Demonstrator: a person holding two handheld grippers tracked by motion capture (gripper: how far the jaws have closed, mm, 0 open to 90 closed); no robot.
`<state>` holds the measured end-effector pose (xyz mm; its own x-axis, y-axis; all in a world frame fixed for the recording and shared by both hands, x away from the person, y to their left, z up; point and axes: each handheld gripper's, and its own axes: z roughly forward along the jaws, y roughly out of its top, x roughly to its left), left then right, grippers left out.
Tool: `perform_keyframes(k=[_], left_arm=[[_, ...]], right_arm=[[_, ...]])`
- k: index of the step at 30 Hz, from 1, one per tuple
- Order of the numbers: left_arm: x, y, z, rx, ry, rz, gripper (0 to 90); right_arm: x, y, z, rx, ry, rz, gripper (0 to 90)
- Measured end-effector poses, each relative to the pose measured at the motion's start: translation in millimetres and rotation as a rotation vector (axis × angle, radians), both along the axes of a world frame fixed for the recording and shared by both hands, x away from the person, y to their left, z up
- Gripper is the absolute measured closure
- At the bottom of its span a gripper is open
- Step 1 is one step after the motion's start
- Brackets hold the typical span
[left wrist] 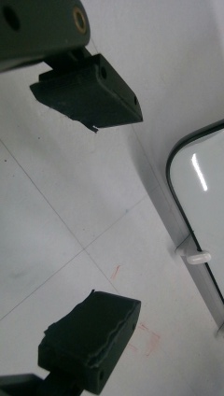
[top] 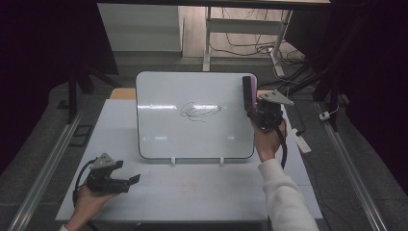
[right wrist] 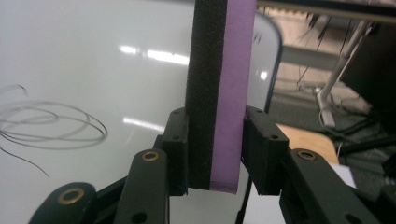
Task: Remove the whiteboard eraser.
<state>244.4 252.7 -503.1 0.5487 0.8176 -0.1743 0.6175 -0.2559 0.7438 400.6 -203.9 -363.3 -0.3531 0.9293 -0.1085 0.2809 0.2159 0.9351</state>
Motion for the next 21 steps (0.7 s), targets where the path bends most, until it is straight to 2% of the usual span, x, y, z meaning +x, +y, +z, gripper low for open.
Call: perform_keyframes(k=[3, 8, 12, 13, 21], left_arm=[[-0.2, -0.5, -0.1, 0.000, 0.000, -0.001, 11.9], [-0.5, -1.3, -0.5, -0.003, 0.003, -0.002, 12.0], [-0.3, -2.7, -0.2, -0.004, 0.003, -0.007, 12.0], [-0.3, -3.1, 0.0, -0.001, 0.003, -0.006, 12.0], [1.1, -9.3, 3.7, -0.016, 0.001, -0.015, 12.1]], right_arm=[[-13.0, -3.0, 6.8, 0.013, -0.014, 0.045, 64.2], [-26.8, -7.2, 2.5, 0.030, 0.001, 0.097, 64.2], [-47.4, -10.9, -15.2, 0.033, 0.027, 0.159, 64.3], [-47.4, -10.9, -15.2, 0.033, 0.027, 0.159, 64.3], [-79.4, -11.6, -50.0, 0.031, 0.094, 0.245, 64.4]])
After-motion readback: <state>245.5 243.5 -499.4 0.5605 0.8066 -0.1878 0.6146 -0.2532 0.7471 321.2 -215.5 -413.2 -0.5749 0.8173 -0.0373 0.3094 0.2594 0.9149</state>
